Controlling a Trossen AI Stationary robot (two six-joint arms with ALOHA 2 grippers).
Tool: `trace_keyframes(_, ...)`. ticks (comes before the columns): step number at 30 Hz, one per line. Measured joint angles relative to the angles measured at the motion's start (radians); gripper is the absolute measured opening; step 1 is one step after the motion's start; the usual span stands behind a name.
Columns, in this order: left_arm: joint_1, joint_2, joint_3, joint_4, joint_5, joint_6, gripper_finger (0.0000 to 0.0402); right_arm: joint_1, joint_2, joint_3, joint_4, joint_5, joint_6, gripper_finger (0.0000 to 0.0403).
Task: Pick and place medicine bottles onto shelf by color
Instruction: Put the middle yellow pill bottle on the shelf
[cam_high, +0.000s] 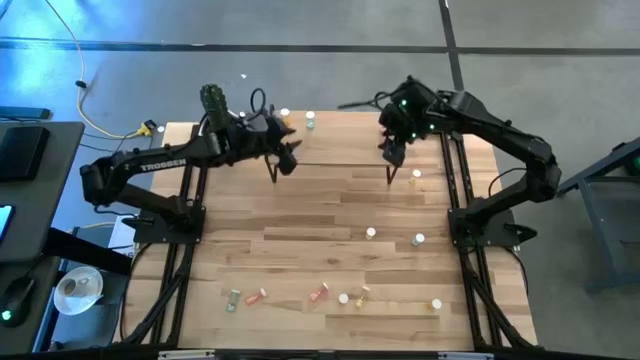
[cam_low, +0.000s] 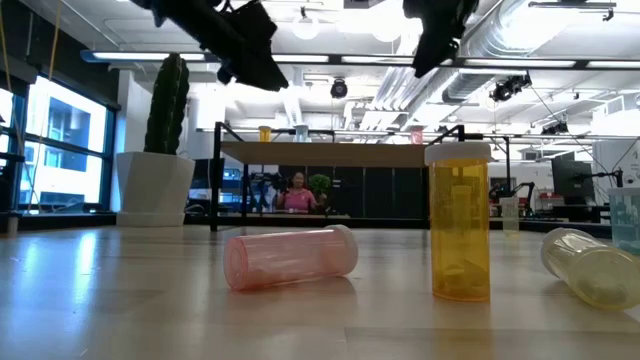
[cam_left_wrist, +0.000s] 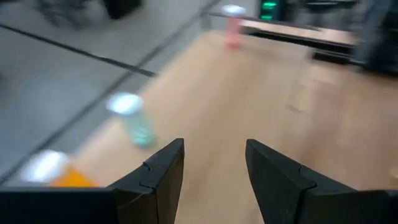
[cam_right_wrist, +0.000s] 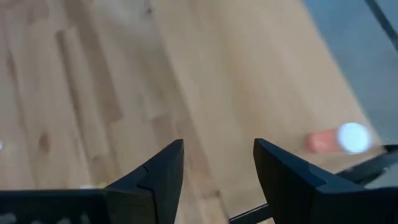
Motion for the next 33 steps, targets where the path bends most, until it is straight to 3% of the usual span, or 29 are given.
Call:
trace_keyframes(3, -0.013, -0.026, -0.07, 0.026, 0.066, -0.042, 0.0161, 0.05, 0.0, 0.0, -0.029, -0.021, -0.033, 0.0186)
trace_keyframes(6, -0.034, -0.042, -0.131, 0.056, 0.066, -0.068, 0.0161, 0.1, -0.004, -0.02, -0.019, -0.038, -0.034, 0.0186)
trace_keyframes(12, -0.067, -0.057, -0.192, 0.088, 0.049, -0.11, 0.0161, 0.181, -0.08, -0.248, 0.134, -0.037, 0.005, 0.0186)
trace_keyframes(21, -0.119, -0.056, -0.192, 0.102, 0.046, -0.11, 0.0161, 0.33, -0.204, -0.561, 0.435, -0.035, 0.139, 0.0186)
trace_keyframes(28, -0.129, -0.052, -0.192, 0.113, 0.046, -0.11, 0.0161, 0.453, -0.21, -0.742, 0.609, -0.034, 0.17, 0.0186)
trace_keyframes(33, -0.129, -0.052, -0.192, 0.113, 0.046, -0.11, 0.0161, 0.521, -0.21, -0.817, 0.707, 0.026, 0.245, 0.0186)
